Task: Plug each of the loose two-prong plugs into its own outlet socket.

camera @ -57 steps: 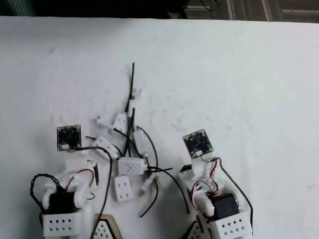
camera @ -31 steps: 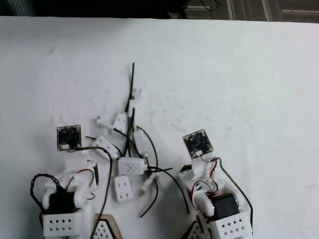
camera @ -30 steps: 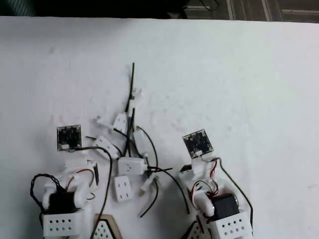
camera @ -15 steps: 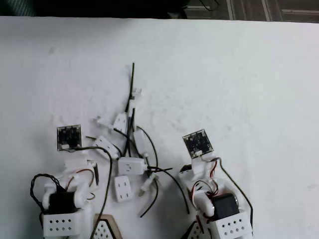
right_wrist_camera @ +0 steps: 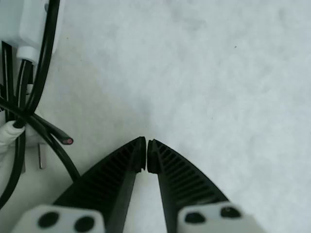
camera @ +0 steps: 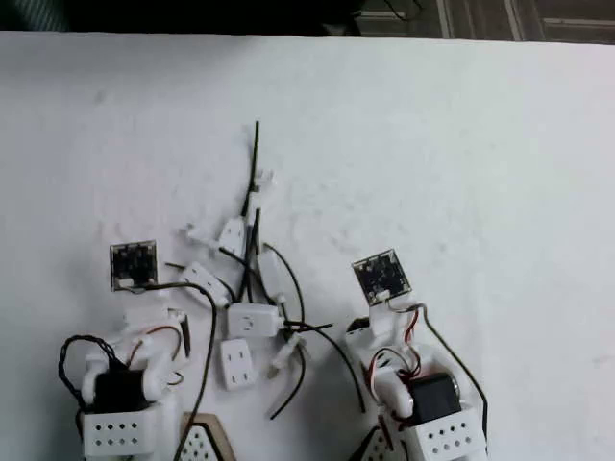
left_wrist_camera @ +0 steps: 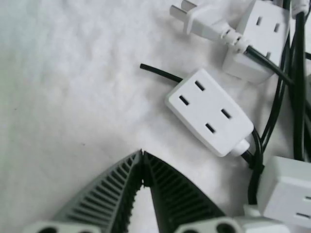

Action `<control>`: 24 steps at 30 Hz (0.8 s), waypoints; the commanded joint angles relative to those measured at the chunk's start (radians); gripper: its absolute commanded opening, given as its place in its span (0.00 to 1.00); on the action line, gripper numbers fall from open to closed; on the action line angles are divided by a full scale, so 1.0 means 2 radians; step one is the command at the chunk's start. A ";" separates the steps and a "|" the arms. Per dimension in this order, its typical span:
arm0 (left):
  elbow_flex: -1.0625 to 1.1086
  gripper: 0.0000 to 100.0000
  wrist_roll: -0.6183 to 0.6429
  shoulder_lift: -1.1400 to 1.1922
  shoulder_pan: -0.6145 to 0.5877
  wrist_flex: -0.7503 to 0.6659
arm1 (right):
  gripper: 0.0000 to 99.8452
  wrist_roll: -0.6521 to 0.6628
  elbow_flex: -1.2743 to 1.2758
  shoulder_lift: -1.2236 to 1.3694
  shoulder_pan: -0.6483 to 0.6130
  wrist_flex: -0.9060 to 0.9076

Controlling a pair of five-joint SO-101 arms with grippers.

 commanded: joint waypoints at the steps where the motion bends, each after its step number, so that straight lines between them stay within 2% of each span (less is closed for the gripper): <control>1: -0.006 0.03 -0.001 -0.002 0.022 0.003 | 0.02 0.000 0.005 -0.005 -0.001 -0.004; 4: -0.054 0.03 -0.059 -0.002 0.010 0.003 | 0.02 0.000 0.005 -0.005 -0.001 -0.004; 8: -0.121 0.03 -0.180 -0.003 -0.015 0.000 | 0.02 0.000 0.005 -0.005 -0.001 -0.004; 14: -0.183 0.03 -0.344 -0.003 -0.008 -0.021 | 0.02 0.000 0.005 -0.005 -0.001 -0.004; 20: -0.255 0.03 -0.365 0.010 -0.009 -0.001 | 0.02 0.000 0.005 -0.005 0.000 -0.004; 24: -0.300 0.03 -0.384 0.106 -0.009 0.029 | 0.02 0.000 0.005 -0.005 0.000 -0.004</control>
